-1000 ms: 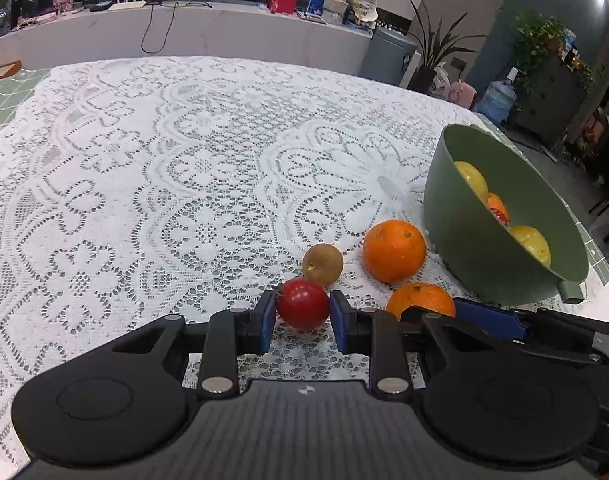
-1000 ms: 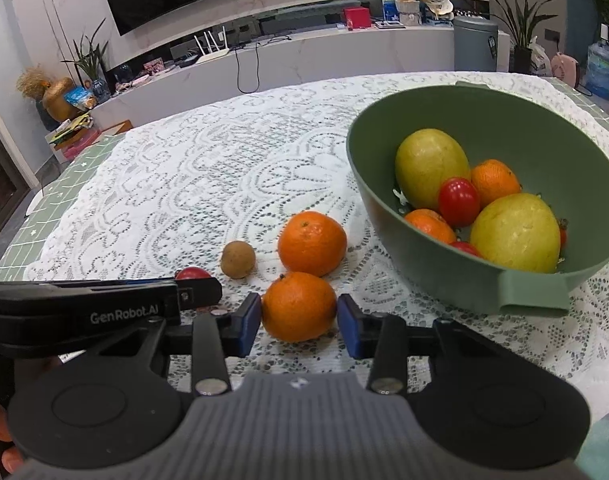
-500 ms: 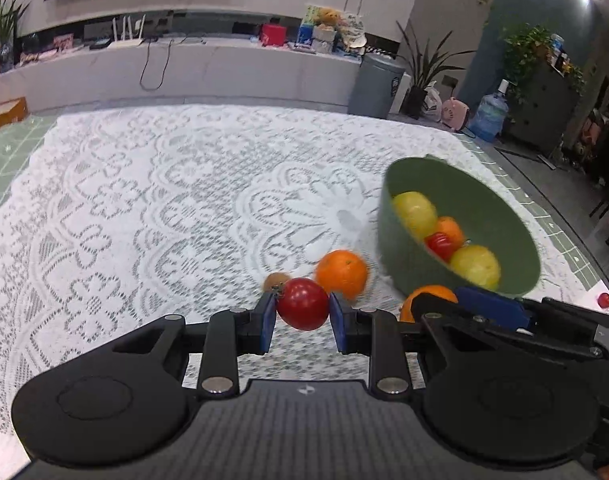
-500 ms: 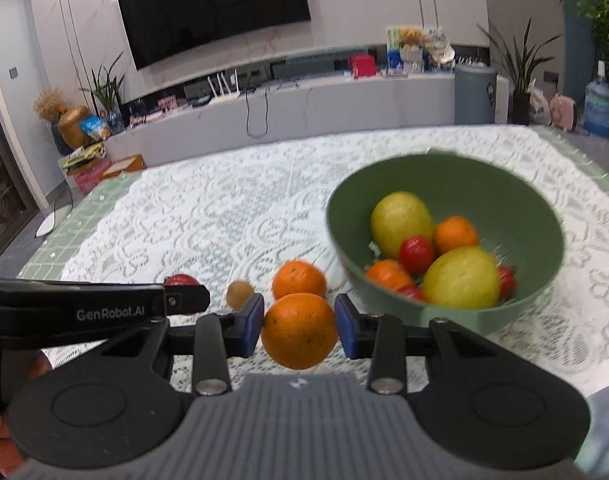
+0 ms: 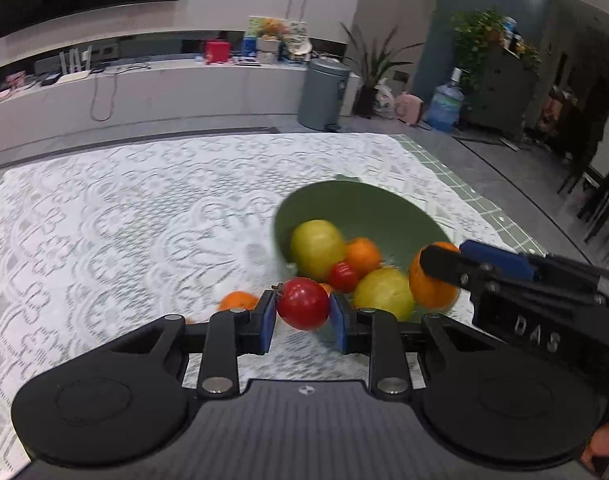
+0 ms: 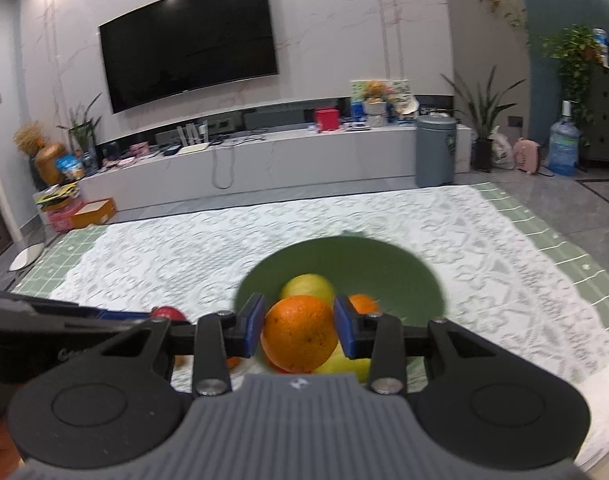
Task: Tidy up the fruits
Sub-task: 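Carry the tomato and orange over the green colander and lower them inside, then open both tools to release the fruit and lift away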
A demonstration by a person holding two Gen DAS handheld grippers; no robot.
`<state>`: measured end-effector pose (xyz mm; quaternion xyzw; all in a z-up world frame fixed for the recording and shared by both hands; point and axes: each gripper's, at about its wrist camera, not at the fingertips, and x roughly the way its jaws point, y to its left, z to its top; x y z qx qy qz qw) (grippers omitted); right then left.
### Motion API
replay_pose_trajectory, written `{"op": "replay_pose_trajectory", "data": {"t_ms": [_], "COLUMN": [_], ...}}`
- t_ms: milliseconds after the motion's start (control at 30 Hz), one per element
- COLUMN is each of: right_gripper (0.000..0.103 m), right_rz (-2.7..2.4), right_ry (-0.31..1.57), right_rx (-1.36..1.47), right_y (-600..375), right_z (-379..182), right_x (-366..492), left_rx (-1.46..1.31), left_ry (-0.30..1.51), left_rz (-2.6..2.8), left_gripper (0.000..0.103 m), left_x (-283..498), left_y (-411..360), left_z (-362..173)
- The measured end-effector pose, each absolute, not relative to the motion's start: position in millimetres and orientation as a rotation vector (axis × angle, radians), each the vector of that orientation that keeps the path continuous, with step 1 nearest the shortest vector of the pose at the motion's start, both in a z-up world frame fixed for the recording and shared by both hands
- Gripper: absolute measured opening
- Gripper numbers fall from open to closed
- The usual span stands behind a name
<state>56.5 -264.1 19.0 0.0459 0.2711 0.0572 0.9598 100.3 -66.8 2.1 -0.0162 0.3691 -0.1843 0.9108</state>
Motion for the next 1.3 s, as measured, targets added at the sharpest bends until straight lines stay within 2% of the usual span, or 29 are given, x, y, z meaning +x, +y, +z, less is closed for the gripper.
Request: {"op": "replay_pose_trajectory", "data": {"t_ms": [333, 600, 633, 667, 700, 1000, 1233, 1300], "right_gripper": [0.034, 0.030, 0.028, 0.005, 0.001, 0.002, 0.011, 0.018], "right_rz": [0.004, -0.040, -0.039, -0.039, -0.038, -0.035, -0.034, -0.036], "right_ry": [0.621, 0.683, 0.695, 0.704, 0.717, 0.772, 0.751, 0.747], "right_rx": [0.169, 0.127, 0.125, 0.123, 0.121, 0.137, 0.128, 0.130], "right_y": [-309.3, -312.9, -312.9, -312.4, -312.2, -311.4, -308.3, -308.4], "right_z": [9.9, -1.3, -3.7, -6.0, -7.9, -17.4, -15.8, -15.1], "right_x": [89.9, 127.1, 131.3, 133.6, 136.2, 143.5, 139.5, 139.2], "left_rx": [0.078, 0.166, 0.174, 0.181, 0.186, 0.191, 0.192, 0.191], "left_ry": [0.781, 0.808, 0.811, 0.816, 0.821, 0.852, 0.863, 0.868], "left_rz": [-0.453, -0.475, -0.479, -0.482, -0.484, -0.497, -0.495, -0.494], "left_gripper": [0.032, 0.032, 0.032, 0.032, 0.032, 0.032, 0.032, 0.032], "left_x": [123.1, 141.5, 143.3, 145.8, 147.8, 159.0, 164.0, 165.9], "left_y": [-113.3, -127.9, -129.5, -131.0, -131.9, -137.0, -138.8, -139.3], "left_z": [-10.1, -22.5, -23.2, -24.5, -25.3, -39.1, -45.1, -47.1]}}
